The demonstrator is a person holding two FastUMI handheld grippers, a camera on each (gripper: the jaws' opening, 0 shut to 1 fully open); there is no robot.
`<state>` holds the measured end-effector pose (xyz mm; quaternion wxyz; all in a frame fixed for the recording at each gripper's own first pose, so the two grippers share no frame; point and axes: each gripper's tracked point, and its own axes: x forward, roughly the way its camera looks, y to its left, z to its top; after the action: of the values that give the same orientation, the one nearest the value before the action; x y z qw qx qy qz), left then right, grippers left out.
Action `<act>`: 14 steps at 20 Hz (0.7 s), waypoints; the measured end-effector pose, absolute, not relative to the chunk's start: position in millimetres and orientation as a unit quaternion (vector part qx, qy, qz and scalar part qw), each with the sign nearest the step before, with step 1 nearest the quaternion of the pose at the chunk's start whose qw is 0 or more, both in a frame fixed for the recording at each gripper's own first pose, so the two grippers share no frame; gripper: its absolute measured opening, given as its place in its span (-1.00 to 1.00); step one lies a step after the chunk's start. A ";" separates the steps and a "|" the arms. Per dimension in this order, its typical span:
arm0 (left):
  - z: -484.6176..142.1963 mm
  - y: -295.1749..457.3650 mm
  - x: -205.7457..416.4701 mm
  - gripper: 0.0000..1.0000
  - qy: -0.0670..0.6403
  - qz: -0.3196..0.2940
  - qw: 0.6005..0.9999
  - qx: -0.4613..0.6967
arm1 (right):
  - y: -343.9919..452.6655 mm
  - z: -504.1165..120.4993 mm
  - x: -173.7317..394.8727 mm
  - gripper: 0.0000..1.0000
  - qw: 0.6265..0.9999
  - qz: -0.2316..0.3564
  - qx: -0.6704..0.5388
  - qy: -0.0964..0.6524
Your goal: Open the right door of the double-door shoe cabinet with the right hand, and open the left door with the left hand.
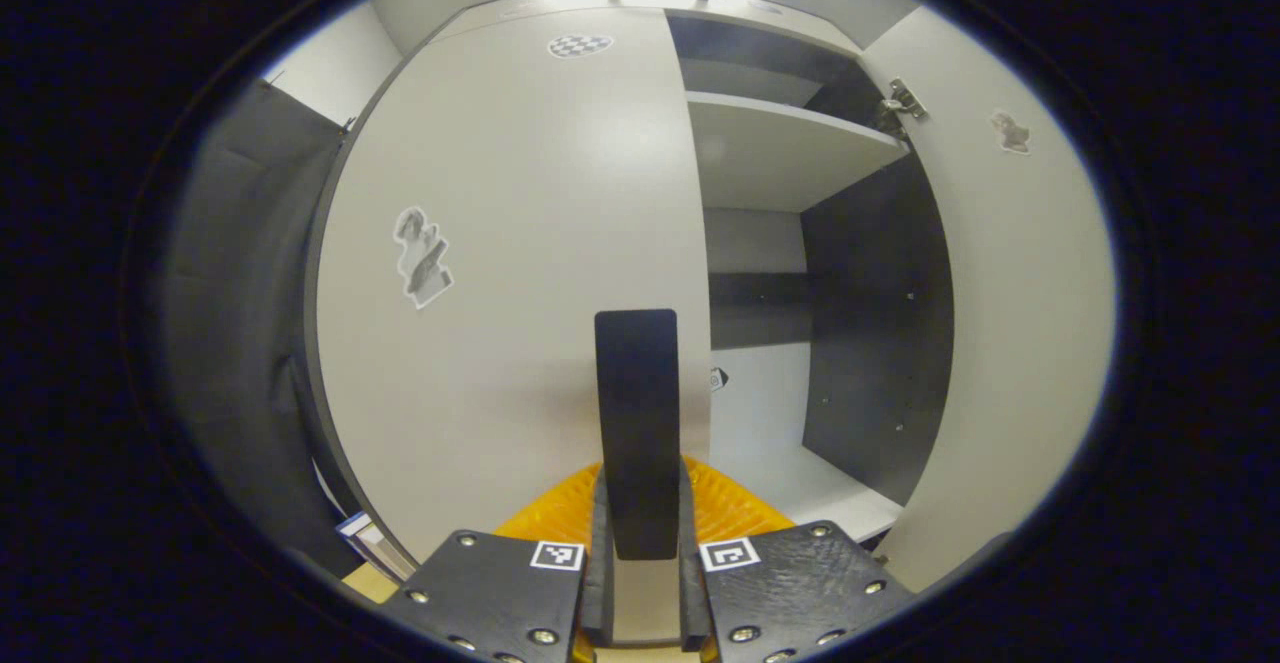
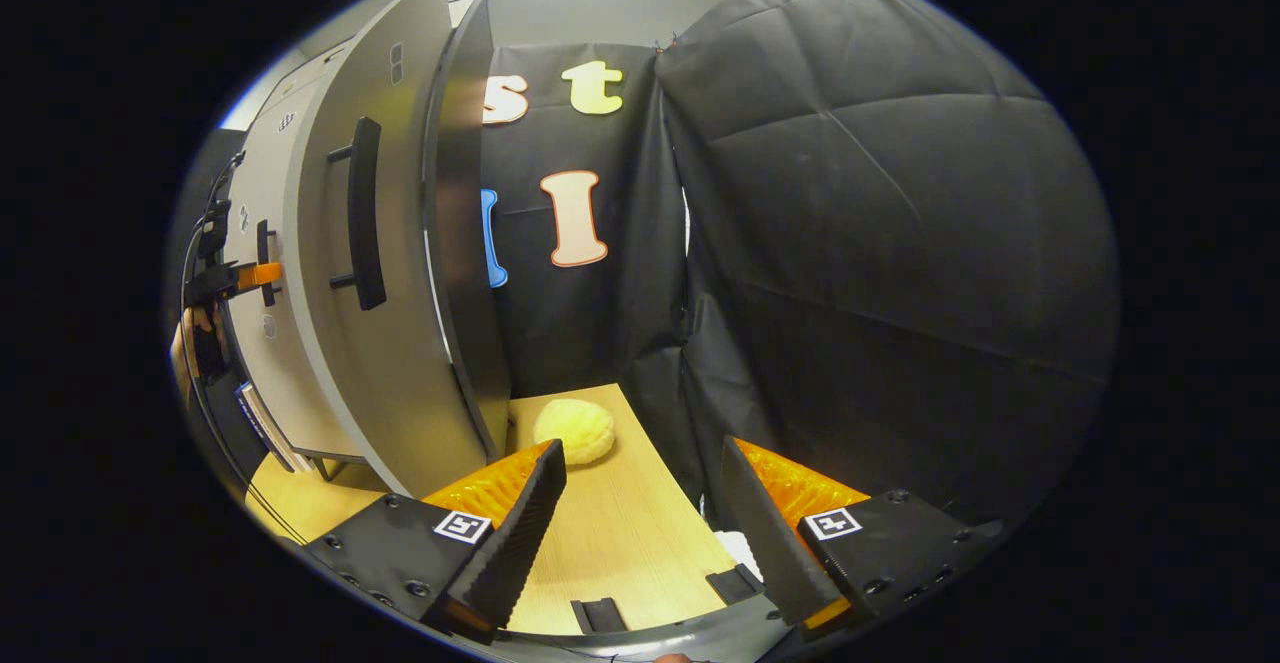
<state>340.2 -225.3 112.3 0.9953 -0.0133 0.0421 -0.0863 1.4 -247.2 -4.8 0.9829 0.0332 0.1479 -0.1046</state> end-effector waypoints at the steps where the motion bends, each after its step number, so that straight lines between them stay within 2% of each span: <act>1: 114.2 -224.9 338.7 -0.46 0.040 -0.084 0.996 -0.015 | -248.5 -5.7 2.1 0.84 0.983 -0.105 0.032 0.148; 2: 112.6 -223.7 336.8 -0.44 0.041 -0.085 0.995 -0.015 | -248.6 -6.9 3.5 0.84 0.983 -0.103 0.033 0.149; 3: 112.9 -223.6 336.4 -0.54 0.040 -0.089 0.995 -0.022 | -247.4 -6.4 5.2 0.84 0.983 -0.100 0.037 0.149; 6: 112.0 -220.5 328.3 -0.64 0.044 -0.100 0.994 -0.021 | -243.8 -5.5 10.2 0.84 0.984 -0.093 0.038 0.145; 7: 112.1 -219.3 326.0 -0.61 0.044 -0.103 0.994 -0.017 | -242.9 -3.6 12.8 0.84 0.985 -0.092 0.035 0.144; 8: 112.1 -216.9 326.1 -0.61 0.043 -0.107 0.993 -0.016 | -240.4 -1.8 14.9 0.96 0.985 -0.089 0.033 0.141; 14: 117.0 -212.5 328.6 -0.61 0.045 -0.127 0.991 -0.018 | -216.9 12.6 30.1 0.96 0.990 -0.063 0.024 0.123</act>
<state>328.6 -212.5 117.0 0.9907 -0.0179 0.0452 -0.1270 30.1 -216.9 12.6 0.9901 0.0237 0.1234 -0.0631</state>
